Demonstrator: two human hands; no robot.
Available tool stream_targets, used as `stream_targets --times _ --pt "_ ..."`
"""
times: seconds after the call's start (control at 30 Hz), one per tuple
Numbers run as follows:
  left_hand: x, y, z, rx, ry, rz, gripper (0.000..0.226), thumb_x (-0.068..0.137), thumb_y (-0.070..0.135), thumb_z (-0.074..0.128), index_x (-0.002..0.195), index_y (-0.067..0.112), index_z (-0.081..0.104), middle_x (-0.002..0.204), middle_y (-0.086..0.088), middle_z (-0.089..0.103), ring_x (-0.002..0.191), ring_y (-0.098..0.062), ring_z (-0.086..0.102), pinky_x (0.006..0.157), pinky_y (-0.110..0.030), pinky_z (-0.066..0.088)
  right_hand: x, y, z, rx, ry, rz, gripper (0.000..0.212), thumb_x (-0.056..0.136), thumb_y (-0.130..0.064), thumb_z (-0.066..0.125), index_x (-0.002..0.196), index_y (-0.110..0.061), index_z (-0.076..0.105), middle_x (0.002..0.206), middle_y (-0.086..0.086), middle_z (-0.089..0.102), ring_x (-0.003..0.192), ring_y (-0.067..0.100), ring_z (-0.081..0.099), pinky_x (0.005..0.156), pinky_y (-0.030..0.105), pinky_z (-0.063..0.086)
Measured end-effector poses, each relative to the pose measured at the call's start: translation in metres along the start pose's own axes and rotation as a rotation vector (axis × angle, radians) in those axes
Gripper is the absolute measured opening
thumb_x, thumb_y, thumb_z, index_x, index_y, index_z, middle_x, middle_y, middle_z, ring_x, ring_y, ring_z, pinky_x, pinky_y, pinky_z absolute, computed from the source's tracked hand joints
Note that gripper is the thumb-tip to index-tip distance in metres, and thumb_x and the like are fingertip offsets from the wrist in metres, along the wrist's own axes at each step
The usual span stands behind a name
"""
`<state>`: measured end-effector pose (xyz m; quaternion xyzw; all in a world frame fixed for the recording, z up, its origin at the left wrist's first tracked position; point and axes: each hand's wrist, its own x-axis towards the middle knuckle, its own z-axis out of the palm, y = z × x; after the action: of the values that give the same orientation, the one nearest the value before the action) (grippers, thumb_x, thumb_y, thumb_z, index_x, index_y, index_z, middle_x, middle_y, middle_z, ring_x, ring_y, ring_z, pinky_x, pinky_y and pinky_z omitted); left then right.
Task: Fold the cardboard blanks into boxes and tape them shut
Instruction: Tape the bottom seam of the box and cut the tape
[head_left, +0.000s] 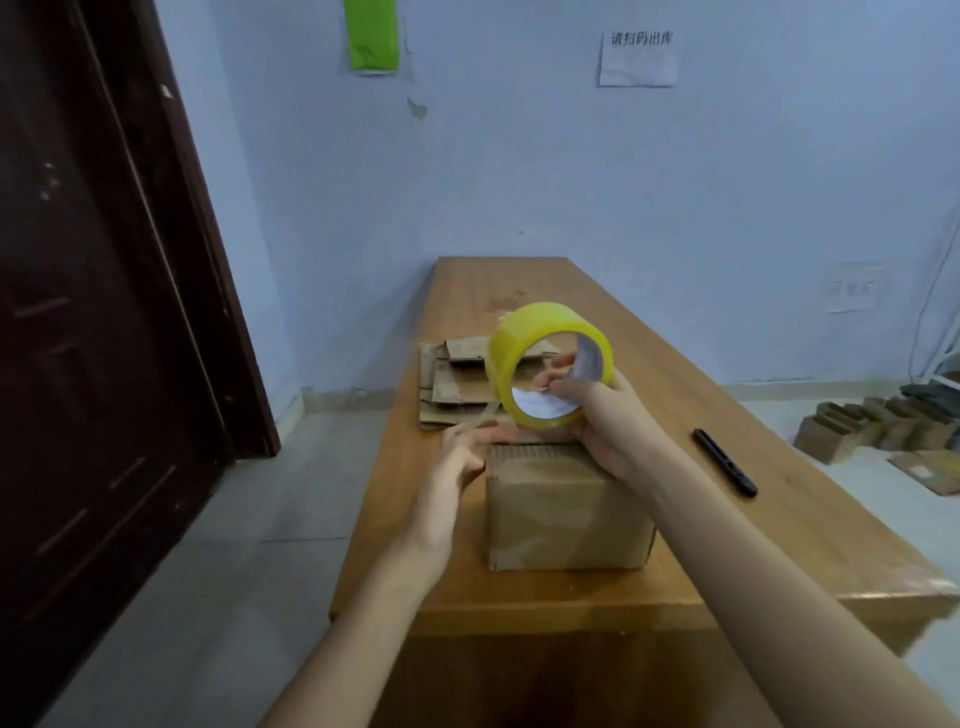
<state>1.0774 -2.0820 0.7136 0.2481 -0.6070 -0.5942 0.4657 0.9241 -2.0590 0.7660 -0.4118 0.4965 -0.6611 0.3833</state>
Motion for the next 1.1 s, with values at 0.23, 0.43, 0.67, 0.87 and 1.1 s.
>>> stream_targets --times 0.23,0.43,0.67,0.87,1.1 --pt "0.014 0.016 0.009 -0.329 0.326 -0.242 0.038 0.095 0.038 0.045 0.073 0.018 0.069 0.074 0.003 0.070 0.089 -0.015 0.063 0.073 -0.031 0.046 0.000 0.004 0.000 -0.071 -0.049 -0.041 0.025 0.087 0.007 0.051 0.109 -0.004 0.057 0.077 0.002 0.067 0.081 0.023 0.061 0.075 0.036 0.052" --pt "0.011 0.011 0.011 -0.311 0.532 -0.229 0.015 0.084 0.016 0.069 0.071 0.011 0.062 0.063 0.000 0.064 0.060 -0.010 0.066 0.054 -0.026 0.052 -0.003 0.002 0.001 -0.087 0.009 -0.112 0.006 0.083 -0.008 0.061 0.089 -0.009 0.062 0.071 -0.002 0.070 0.076 0.014 0.066 0.078 0.036 0.051" --pt "0.015 0.017 0.004 0.070 0.315 -0.221 0.028 0.092 0.040 0.055 0.099 0.014 0.063 0.088 -0.002 0.065 0.077 -0.014 0.060 0.067 -0.026 0.049 -0.003 0.003 0.001 -0.145 -0.008 -0.163 0.016 0.094 -0.002 0.047 0.088 -0.004 0.061 0.068 -0.003 0.070 0.070 0.012 0.065 0.073 0.028 0.052" --pt "0.024 0.029 0.007 0.203 0.133 -0.173 0.029 0.100 0.019 0.036 0.120 0.011 0.056 0.116 0.003 0.050 0.114 -0.007 0.048 0.075 -0.009 0.036 -0.006 -0.001 0.003 -0.039 -0.004 -0.123 0.035 0.101 -0.026 0.045 0.073 -0.016 0.065 0.067 -0.005 0.071 0.069 0.011 0.067 0.076 0.030 0.055" --pt "0.022 0.032 0.004 0.232 0.002 -0.186 0.024 0.092 0.020 0.051 0.081 0.014 0.071 0.087 0.013 0.069 0.093 0.003 0.059 0.092 -0.021 0.039 -0.003 -0.001 0.002 0.040 0.027 -0.125 0.027 0.100 -0.032 0.044 0.087 -0.017 0.061 0.065 -0.006 0.068 0.066 0.008 0.066 0.073 0.029 0.053"
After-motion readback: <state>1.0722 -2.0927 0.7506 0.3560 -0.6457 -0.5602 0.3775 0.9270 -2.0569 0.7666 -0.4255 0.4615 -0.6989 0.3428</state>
